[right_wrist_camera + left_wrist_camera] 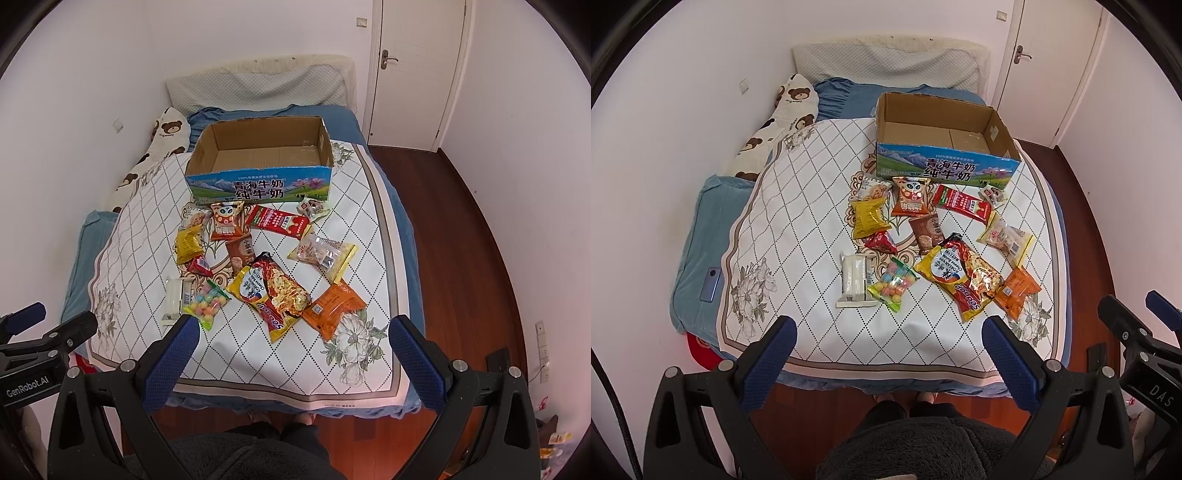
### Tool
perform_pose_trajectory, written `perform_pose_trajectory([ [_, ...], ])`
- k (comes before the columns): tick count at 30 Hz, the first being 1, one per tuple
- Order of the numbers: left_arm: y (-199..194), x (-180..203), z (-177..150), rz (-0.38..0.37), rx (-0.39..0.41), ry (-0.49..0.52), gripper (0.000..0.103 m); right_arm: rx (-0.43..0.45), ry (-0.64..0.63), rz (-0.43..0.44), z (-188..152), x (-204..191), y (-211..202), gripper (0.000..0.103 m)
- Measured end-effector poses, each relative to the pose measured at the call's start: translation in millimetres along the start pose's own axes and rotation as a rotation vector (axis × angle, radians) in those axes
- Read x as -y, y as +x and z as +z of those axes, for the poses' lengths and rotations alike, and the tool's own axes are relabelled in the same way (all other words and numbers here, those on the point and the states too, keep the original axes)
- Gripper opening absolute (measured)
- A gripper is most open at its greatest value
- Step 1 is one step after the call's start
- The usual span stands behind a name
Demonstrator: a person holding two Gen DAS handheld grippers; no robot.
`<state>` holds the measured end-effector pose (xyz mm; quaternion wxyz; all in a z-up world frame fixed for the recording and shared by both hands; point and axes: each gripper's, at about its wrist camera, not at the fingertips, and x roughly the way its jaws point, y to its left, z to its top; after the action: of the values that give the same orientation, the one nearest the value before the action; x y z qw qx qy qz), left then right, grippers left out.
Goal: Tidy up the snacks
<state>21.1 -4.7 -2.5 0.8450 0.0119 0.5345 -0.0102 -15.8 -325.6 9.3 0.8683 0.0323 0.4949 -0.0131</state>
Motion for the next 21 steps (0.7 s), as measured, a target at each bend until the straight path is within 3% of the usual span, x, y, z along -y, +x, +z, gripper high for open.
perform_pose_trajectory([
  [21, 0.9, 2.3, 7.0, -0.011, -0.014, 0.012, 0.103, -0.009, 0.002, 0.022, 5.8, 4.5, 10.1, 0.103],
])
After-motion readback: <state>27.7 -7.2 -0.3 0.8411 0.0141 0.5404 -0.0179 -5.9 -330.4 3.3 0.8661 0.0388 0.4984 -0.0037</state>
